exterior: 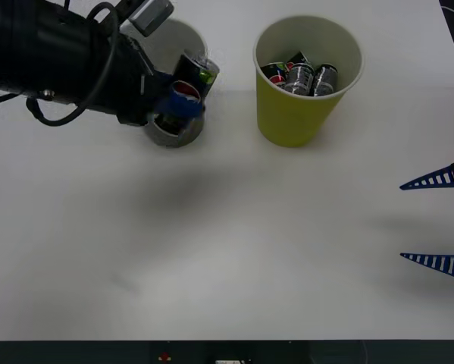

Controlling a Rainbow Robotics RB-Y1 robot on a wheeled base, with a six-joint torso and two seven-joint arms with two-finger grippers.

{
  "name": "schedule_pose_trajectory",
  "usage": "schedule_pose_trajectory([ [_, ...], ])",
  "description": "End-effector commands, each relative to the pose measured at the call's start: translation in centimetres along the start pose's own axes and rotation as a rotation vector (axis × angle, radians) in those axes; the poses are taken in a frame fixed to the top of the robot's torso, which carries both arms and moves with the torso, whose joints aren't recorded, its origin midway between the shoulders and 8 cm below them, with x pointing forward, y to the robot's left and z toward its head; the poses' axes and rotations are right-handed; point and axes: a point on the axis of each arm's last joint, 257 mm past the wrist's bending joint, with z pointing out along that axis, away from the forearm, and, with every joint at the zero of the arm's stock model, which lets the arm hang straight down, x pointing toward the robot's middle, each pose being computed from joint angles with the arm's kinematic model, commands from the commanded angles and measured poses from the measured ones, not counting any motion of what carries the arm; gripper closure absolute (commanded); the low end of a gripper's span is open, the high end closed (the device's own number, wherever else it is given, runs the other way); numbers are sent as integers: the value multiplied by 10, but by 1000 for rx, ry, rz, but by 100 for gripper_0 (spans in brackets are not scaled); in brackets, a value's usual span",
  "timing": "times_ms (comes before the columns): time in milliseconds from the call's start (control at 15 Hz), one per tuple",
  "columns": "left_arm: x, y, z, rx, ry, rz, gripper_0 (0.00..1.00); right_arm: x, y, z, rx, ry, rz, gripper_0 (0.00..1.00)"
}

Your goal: Put the can into the green bin and the plastic bottle into the gray bin

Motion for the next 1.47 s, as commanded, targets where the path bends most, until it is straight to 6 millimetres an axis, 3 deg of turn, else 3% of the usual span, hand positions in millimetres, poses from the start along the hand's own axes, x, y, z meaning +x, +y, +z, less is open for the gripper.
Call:
schedule_pose_trajectory([
  [67, -36, 12, 27, -11, -1, 15, 100, 0, 0, 0, 0, 0, 0, 0],
  [400, -115, 26, 79, 0, -31, -27, 100, 0, 0, 0, 0, 0, 0, 0],
  [600, -148, 35, 116, -23, -71, -56, 100, 0, 0, 0, 0, 0, 0, 0],
  [1000, -171, 38, 178, -80, -108, -59, 100, 0, 0, 0, 0, 0, 0, 0],
  [1267, -173, 32, 199, -95, -129, -48, 100, 0, 0, 0, 0, 0, 0, 0],
  [1333, -173, 29, 202, -94, -126, -41, 91, 0, 0, 0, 0, 0, 0, 0],
  [1400, -174, 27, 204, -97, -126, -34, 50, 0, 0, 0, 0, 0, 0, 0],
  [1467, -174, 24, 206, -96, -125, -28, 19, 0, 0, 0, 0, 0, 0, 0],
])
